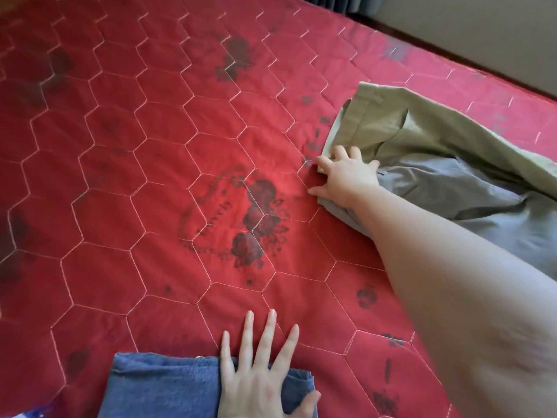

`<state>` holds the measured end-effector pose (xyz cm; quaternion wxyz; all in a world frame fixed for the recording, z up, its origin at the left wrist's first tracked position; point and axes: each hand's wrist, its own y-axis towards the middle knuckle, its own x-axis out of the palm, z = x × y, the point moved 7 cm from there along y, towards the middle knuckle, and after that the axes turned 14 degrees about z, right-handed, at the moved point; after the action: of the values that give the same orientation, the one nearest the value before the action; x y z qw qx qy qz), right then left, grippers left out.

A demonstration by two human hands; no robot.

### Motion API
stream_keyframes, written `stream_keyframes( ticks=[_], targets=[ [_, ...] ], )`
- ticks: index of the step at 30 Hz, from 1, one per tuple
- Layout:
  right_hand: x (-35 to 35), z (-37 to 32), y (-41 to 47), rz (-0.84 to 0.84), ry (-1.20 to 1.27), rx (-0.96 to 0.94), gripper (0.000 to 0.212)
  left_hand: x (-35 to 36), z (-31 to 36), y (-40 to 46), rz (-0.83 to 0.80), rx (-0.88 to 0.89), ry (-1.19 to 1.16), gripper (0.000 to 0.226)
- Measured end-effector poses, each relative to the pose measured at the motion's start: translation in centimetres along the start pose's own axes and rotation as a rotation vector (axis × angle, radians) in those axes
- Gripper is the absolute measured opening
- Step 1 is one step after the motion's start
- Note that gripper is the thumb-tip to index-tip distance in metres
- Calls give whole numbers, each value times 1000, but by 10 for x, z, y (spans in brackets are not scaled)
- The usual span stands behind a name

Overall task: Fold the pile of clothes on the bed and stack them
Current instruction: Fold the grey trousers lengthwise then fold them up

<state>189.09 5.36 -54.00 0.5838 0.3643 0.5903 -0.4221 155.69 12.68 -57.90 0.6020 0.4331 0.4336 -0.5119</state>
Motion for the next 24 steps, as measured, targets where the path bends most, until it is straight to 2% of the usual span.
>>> stream_keyframes(
  ticks=[3, 9, 11, 13, 17, 19, 24],
  targets=[
    [-1, 2, -17, 215, -24, 13, 39, -1, 1, 0, 14, 18, 0, 91],
    [3, 10, -94, 485, 32, 3, 20, -5, 2, -6, -4, 21, -1, 82],
    [3, 12, -131, 561, 30, 8, 20, -6, 2, -7, -10, 6, 3, 79],
    [7, 12, -170, 578, 7, 4, 26, -6, 2, -8, -4, -3, 2, 76],
    [13, 8, -256, 616, -51, -15, 19, -9, 3, -9, 7, -24, 11, 76],
    [17, 2, -305, 573, -37, 1, 22, -10, 4, -11, 9, -24, 16, 78],
    [21, -14, -405, 511, -7, 10, 16, -13, 4, -14, 52, -18, 10, 82]
  ],
)
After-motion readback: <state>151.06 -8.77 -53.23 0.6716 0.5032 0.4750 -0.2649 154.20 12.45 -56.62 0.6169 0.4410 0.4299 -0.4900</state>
